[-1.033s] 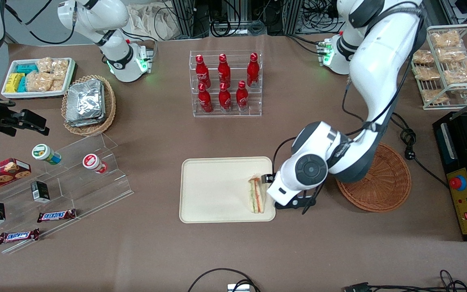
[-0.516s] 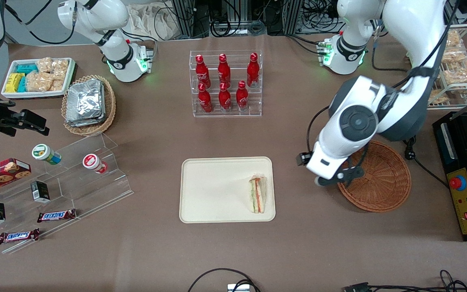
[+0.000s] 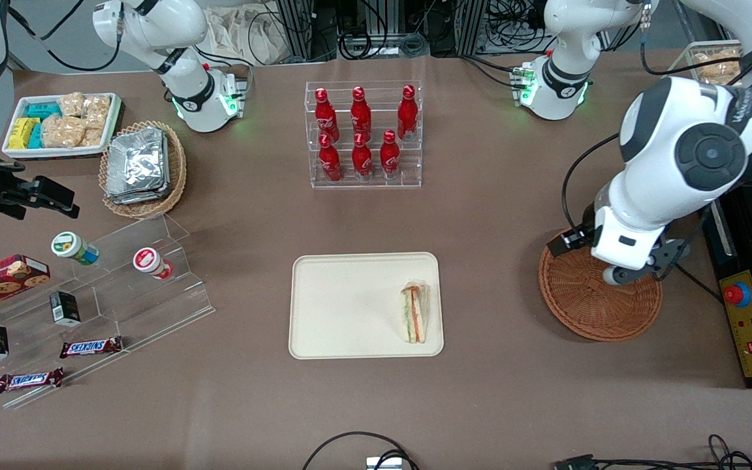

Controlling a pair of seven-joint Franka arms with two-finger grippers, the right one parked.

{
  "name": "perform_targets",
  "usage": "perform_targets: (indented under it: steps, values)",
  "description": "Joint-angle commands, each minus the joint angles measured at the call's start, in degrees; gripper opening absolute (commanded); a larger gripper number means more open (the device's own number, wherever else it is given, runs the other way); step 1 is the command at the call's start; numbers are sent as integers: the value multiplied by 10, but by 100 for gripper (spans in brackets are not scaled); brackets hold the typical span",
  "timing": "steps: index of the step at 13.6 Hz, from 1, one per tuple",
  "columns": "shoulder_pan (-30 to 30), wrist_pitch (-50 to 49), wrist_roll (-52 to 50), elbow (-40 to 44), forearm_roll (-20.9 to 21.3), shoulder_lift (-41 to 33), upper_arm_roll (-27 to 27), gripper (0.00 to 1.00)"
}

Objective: Place sandwich from basket to tray

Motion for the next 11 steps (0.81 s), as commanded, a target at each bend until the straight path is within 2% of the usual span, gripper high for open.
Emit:
perform_targets:
  steps: [1,5,9,11]
  values:
    - [8,-11,11,-21,-9,-30,-1,98]
    - [11,-9,11,-18,-11,-30,2,98]
    - [112,-33,78,-21,-11,-55,0,97]
    - [121,-53,136,-21,-18,-74,16,97]
